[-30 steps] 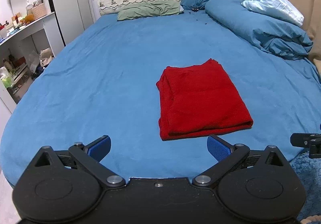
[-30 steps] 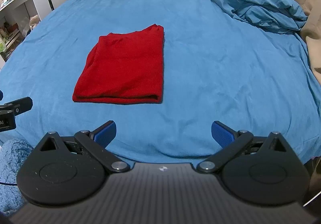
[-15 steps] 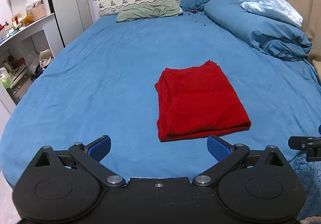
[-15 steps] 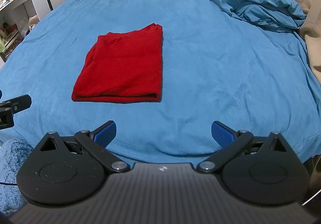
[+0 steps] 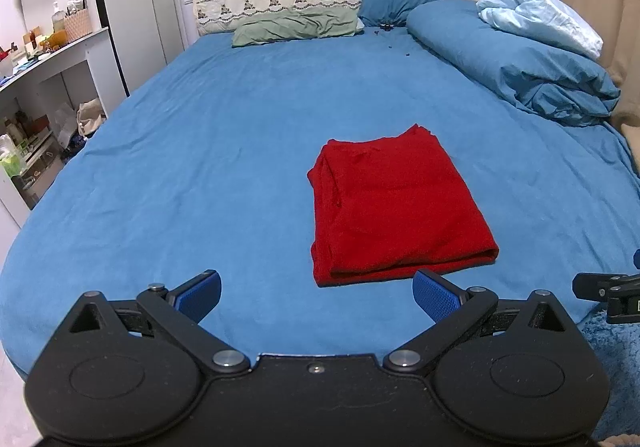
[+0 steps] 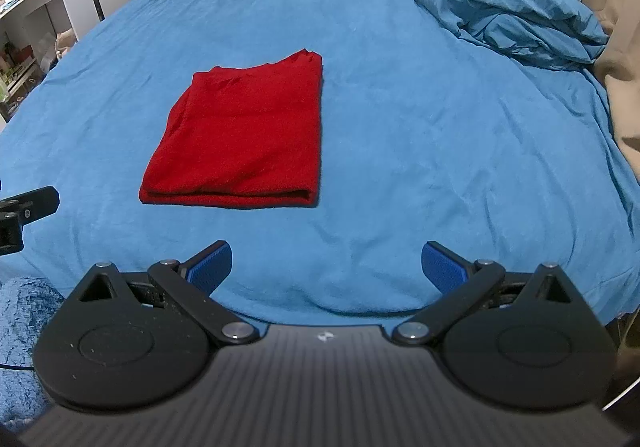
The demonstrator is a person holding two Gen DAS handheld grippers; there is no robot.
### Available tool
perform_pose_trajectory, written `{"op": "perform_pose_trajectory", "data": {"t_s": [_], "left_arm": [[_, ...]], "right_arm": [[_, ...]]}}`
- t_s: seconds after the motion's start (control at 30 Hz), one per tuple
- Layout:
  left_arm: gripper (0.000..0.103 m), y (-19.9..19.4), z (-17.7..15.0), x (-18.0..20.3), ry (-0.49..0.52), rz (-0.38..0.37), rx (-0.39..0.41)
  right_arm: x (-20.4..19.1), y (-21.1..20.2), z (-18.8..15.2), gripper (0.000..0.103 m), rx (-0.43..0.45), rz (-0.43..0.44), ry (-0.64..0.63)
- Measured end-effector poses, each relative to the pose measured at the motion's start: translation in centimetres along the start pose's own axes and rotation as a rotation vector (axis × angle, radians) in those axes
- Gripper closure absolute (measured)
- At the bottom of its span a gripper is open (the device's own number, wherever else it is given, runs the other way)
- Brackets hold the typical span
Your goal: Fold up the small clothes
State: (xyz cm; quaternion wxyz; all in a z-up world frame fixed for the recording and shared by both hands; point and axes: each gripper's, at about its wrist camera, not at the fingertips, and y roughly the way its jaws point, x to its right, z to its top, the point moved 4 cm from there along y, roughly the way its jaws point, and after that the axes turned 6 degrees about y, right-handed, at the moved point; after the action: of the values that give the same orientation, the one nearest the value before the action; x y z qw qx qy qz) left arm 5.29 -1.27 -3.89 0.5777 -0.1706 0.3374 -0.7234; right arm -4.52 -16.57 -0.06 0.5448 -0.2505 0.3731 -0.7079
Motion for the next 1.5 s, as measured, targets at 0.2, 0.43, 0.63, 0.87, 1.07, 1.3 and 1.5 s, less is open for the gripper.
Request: {"op": "perform_pose_trajectory", "data": {"t_s": [0.2, 0.43, 0.63, 0.87, 1.07, 1.3, 1.5], "left_arm": [[0.0, 0.0, -0.03, 0.0, -0.008, -0.007, -0.002], [0.0, -0.3, 0.02, -0.17, -0.004, -0.006, 0.006], [0.0, -0.34, 0.06, -0.08, -0.001, -0.003, 0.01], [0.0, -0.33, 0.1, 0.0, -0.001, -0.003, 0.009], [0.0, -0.37, 0.19, 0.02, -0.006, -0.005, 0.015], [0.0, -0.5, 0.2, -0.11, -0.024, -0.027, 0.026], [0.0, -0.5, 0.2, -0.31, -0.023, -0.022, 0.038]], "right_arm": [[-0.07, -0.05, 0.03, 0.0, -0.001, 0.0, 0.0], [-0.16, -0.16, 0.11, 0.0, 0.001, -0.001, -0.001], [-0.24, -0.24, 0.12, 0.0, 0.004, -0.002, 0.0], [-0.1, -0.36, 0.33, 0.0, 0.005, -0.002, -0.001], [-0.28, -0.6, 0.52, 0.0, 0.013, -0.001, -0.003], [-0.45, -0.8, 0.61, 0.0, 0.02, -0.001, -0.011], [-0.5, -0.91, 0.79, 0.0, 0.026, 0.001, -0.01]]}}
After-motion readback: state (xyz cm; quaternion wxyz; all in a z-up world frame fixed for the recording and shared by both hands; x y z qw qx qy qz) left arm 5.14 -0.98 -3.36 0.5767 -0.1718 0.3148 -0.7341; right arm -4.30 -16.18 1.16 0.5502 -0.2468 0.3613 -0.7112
